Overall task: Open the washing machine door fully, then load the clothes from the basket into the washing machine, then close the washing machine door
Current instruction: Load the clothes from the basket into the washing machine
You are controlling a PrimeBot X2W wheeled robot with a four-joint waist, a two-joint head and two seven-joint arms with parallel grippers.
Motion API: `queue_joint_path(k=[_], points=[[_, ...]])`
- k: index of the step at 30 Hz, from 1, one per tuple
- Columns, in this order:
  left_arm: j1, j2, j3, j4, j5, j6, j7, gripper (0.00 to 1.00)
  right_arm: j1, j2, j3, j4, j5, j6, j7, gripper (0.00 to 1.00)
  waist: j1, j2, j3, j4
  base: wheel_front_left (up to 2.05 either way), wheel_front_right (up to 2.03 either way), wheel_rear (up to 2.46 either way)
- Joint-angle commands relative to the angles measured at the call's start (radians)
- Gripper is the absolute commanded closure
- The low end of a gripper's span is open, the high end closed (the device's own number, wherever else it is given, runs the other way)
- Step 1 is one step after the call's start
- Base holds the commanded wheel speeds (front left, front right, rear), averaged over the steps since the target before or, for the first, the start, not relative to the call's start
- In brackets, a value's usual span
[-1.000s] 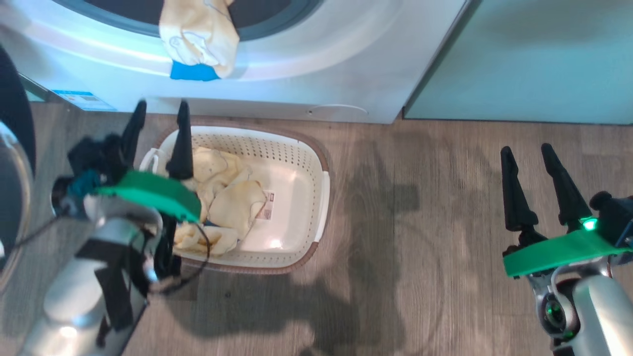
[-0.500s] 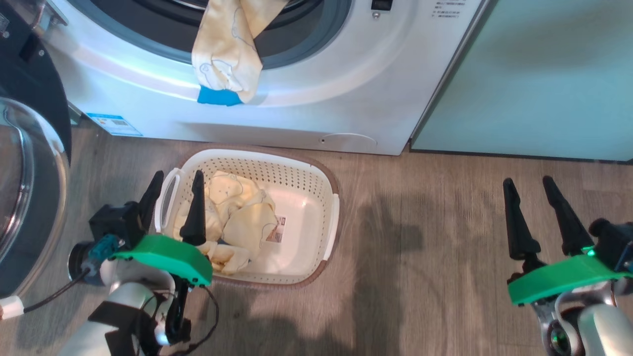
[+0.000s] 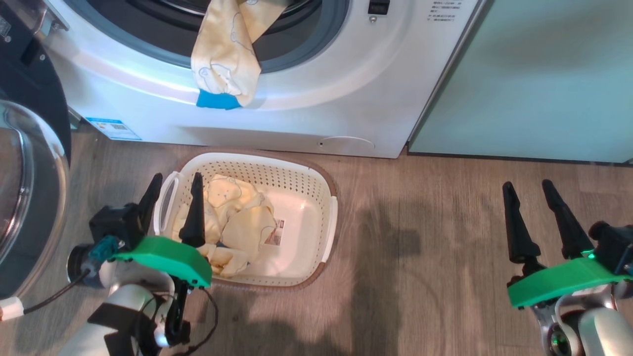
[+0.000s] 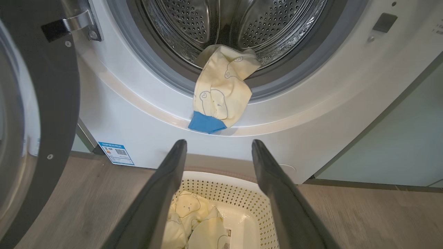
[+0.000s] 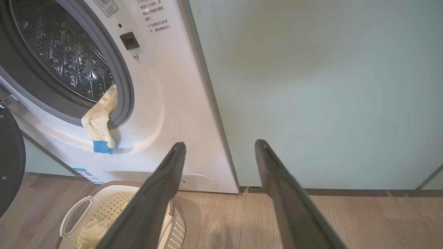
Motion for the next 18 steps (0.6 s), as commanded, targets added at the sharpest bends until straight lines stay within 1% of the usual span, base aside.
queue_joint_path(k=[1, 8, 12, 18], points=[[-0.025, 0.036, 0.039, -0.031, -0.007, 0.006, -0.003, 0.0, 0.005, -0.003, 0.017, -0.036, -0.005, 0.004, 0.0, 0.0, 0.0, -0.0001, 0.002, -0.002, 0.0, 0.0, 0.0], [-0.055, 0.042, 0.04, -0.022, -0.012, -0.005, 0.001, 0.0, -0.009, -0.003, 0.025, -0.044, -0.003, 0.004, -0.001, 0.0, 0.0, -0.0001, 0.03, -0.011, 0.0, 0.0, 0.0], [-0.091, 0.046, 0.037, -0.002, -0.014, -0.02, 0.007, 0.0, -0.022, -0.002, 0.029, -0.045, 0.0, 0.004, -0.007, 0.0, 0.0, -0.0001, 0.057, -0.018, 0.0, 0.0, 0.0], [-0.166, 0.056, 0.034, 0.049, -0.017, -0.053, 0.018, 0.0, -0.051, 0.0, 0.044, -0.041, 0.004, 0.004, -0.017, 0.0, 0.0, -0.0001, 0.111, -0.047, 0.0, 0.0, 0.0]])
